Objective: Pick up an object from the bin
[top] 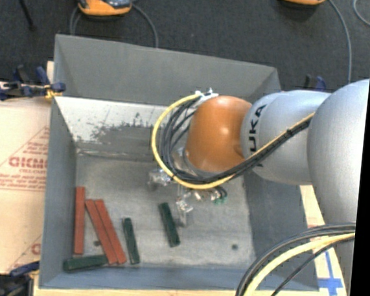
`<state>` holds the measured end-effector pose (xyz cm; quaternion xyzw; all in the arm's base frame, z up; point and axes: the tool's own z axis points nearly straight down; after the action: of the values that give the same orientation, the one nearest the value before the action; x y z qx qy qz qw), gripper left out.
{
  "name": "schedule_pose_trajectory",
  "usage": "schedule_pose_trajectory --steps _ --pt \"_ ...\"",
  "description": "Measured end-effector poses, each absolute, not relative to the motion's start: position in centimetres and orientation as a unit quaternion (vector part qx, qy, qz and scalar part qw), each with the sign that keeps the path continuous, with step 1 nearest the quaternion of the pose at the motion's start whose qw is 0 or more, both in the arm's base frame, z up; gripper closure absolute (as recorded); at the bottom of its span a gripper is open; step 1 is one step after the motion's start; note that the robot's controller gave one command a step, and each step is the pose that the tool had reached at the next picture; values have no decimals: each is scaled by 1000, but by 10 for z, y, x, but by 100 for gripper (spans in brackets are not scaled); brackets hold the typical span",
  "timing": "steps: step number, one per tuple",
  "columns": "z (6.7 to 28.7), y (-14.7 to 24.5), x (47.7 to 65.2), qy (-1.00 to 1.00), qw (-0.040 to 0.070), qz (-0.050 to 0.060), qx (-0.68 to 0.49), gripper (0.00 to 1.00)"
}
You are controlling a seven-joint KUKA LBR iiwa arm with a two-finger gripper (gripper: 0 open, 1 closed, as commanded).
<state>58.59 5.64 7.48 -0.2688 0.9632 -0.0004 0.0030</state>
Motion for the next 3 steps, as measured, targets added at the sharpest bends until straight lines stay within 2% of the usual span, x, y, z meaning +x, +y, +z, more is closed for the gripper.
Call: schedule_pose_trajectory --steps 1,2,3 --pt "71 71 584 916 3 0 -400 100" --pt "71 71 584 916 3 0 -400 100" --pt "112 75 584 919 -2 1 -393 100"
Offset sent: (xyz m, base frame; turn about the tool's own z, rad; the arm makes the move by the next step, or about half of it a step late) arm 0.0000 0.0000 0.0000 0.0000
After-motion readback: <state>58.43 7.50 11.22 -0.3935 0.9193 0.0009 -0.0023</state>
